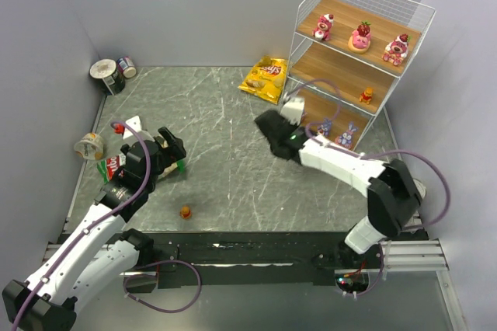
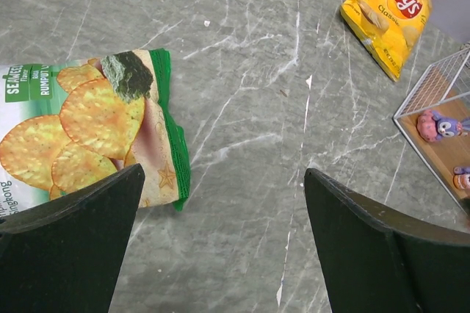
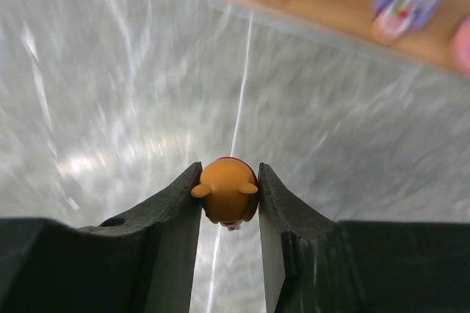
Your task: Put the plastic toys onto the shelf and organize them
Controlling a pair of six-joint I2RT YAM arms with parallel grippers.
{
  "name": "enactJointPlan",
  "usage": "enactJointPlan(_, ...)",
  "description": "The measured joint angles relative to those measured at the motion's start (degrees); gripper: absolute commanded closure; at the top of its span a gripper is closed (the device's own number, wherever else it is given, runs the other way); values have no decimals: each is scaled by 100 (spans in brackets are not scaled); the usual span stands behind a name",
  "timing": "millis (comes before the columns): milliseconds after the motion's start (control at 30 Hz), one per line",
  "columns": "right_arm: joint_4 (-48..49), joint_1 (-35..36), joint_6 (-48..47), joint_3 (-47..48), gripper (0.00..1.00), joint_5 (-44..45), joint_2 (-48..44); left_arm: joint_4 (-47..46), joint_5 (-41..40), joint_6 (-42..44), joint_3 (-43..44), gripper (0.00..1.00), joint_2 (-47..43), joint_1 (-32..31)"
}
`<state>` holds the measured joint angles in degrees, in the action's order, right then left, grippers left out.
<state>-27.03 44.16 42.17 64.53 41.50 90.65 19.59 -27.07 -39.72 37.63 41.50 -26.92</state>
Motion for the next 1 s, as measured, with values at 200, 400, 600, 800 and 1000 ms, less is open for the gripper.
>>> enactJointPlan(200,-439,-737,-619,914,100,155,-321,-9,33,4,0,4,61,4)
enactJointPlan(400,-695,-1178,-1088,1318,100,457,-391,-50,181,4,0,4,188,70)
enactJointPlan(600,-562,-1390,-1552,1425,100,708,-459,-153,358,7,0,4,238,127)
enactJointPlan(800,52,-1419,-2124,1419,100,940,-623,-262,481,7,0,4,264,175)
enactJointPlan(1000,717,-1449,-2667,1419,100,1202,-745,-271,584,7,-2,4,348,229)
